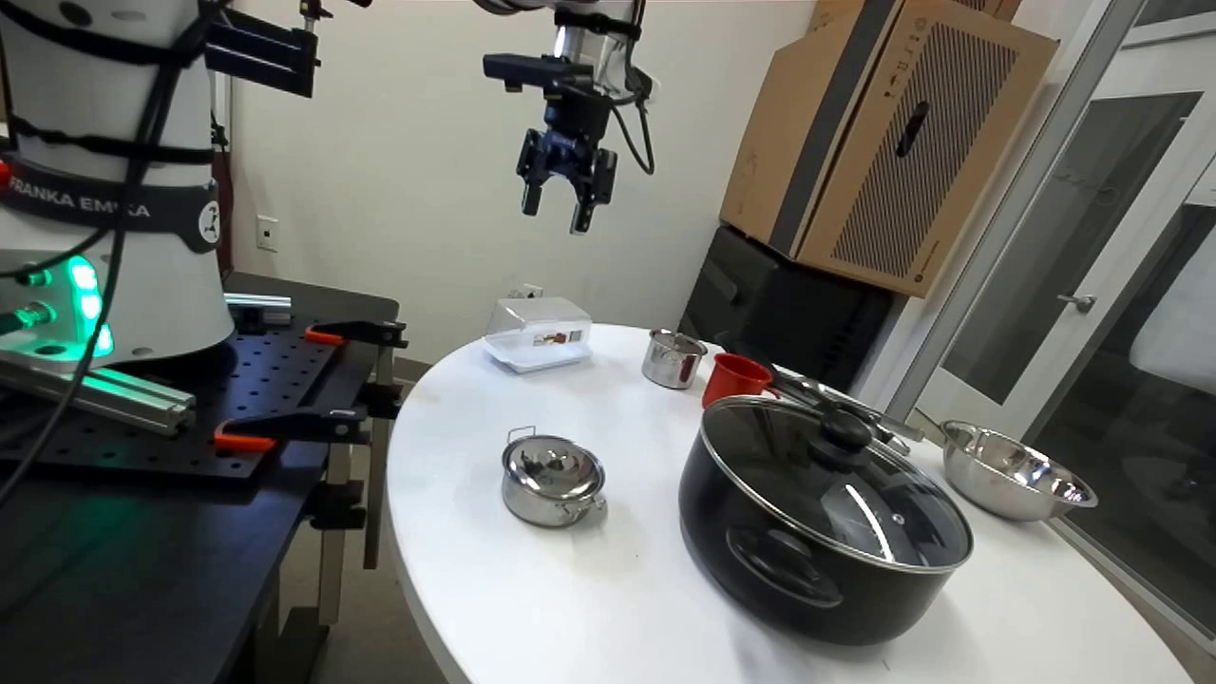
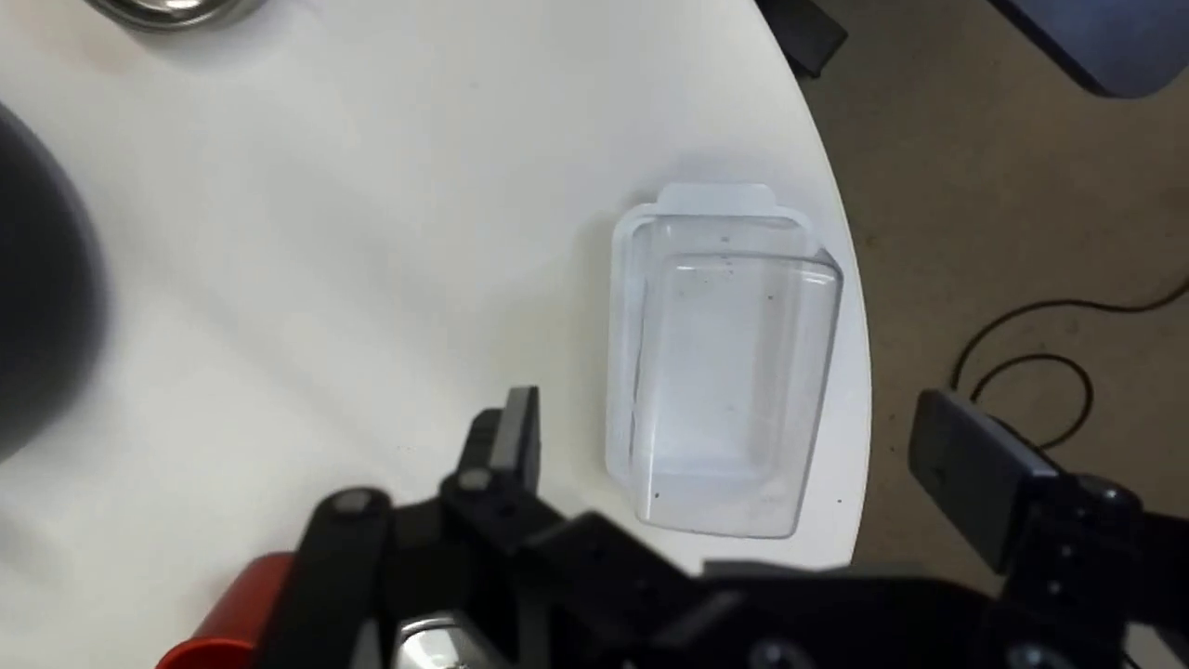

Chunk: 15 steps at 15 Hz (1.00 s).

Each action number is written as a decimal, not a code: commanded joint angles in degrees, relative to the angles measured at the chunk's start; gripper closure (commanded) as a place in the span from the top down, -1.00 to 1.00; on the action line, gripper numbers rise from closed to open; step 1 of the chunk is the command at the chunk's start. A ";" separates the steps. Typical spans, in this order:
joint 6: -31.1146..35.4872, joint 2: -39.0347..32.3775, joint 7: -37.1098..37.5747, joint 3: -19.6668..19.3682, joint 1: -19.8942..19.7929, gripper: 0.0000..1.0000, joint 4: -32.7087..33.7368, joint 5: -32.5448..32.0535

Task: Uncover the white plate and put the clear lid on the table

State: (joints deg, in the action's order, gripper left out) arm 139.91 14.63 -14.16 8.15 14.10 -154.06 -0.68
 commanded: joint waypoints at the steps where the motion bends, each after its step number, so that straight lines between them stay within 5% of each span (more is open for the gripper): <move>1: 7.24 -4.62 -1.79 -1.53 0.43 1.00 -0.79 5.82; 8: 12.05 -13.73 -17.41 -0.57 1.99 1.00 1.50 16.44; 15: 11.91 -17.71 -21.85 2.42 -0.37 1.00 4.55 13.00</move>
State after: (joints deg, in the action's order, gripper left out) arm 151.16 -1.52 -35.50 9.12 15.08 -151.13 13.41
